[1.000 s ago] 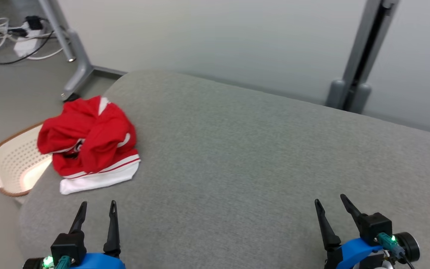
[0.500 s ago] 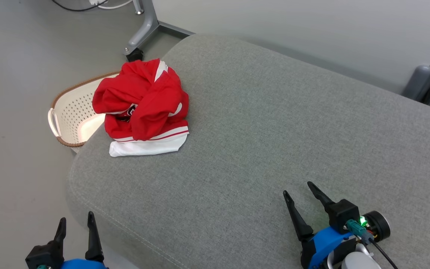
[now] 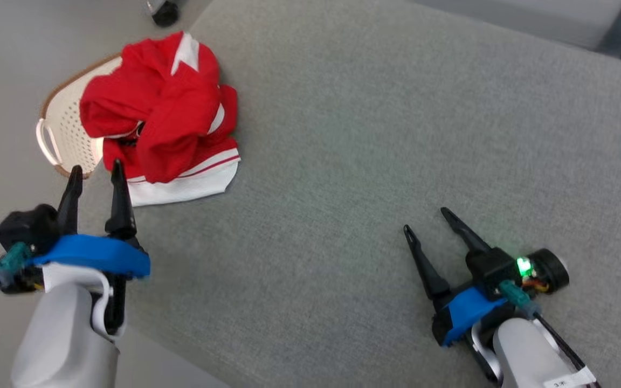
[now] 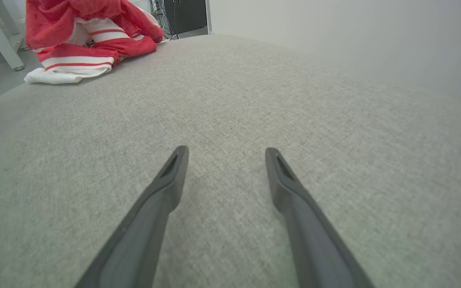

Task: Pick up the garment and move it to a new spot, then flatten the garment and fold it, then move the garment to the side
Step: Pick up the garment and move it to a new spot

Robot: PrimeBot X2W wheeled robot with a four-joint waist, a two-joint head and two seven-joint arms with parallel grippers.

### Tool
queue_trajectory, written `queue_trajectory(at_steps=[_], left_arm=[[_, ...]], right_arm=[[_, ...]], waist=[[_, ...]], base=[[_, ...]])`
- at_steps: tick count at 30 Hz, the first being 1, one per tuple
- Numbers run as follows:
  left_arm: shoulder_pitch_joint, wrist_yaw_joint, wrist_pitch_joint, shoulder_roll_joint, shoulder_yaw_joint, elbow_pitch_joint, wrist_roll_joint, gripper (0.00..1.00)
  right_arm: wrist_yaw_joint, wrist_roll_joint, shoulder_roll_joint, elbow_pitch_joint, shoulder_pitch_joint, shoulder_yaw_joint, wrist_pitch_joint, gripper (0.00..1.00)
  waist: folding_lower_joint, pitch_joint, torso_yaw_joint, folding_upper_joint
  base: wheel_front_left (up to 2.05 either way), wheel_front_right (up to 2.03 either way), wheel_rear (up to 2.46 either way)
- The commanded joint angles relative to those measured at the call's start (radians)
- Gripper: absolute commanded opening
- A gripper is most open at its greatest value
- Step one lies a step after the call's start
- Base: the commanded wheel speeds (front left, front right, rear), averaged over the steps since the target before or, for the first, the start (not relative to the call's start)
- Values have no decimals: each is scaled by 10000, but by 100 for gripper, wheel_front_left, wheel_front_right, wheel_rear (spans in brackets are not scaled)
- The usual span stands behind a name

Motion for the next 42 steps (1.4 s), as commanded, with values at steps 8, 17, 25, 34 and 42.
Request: queue_trajectory(at_steps=[8,17,25,34,42], left_arm=[[-2517,-3,-27,1452,-1491,1295,-1907,100],[-4126,-4,799,2397,-2863,3231,-3862,100],[-4561,-5,1820,2524,-3791,4035,-4968,0],[-4663,-5,1273,2768,-4610,3816,-5707,0],[-5152,-5,217,3345,-5665,2521,-5692,0]], right_arm=[[-12,-376,-232,-536,-732,181,9,100],[-21,-475,-283,-910,-1075,284,41,100],[-23,-508,-271,-1014,-1080,134,58,100],[-23,-417,-206,-1068,-937,-89,58,100],[-12,-106,-7,-1148,-575,-260,29,100]], waist=[[-2,1297,-492,0],[-2,1959,-1112,0],[-2,2199,-1385,0],[-2,1994,-1540,0],[-2,1335,-1962,0]], base=[[0,0,0],[0,0,0],[0,0,0],[0,0,0],[0,0,0]])
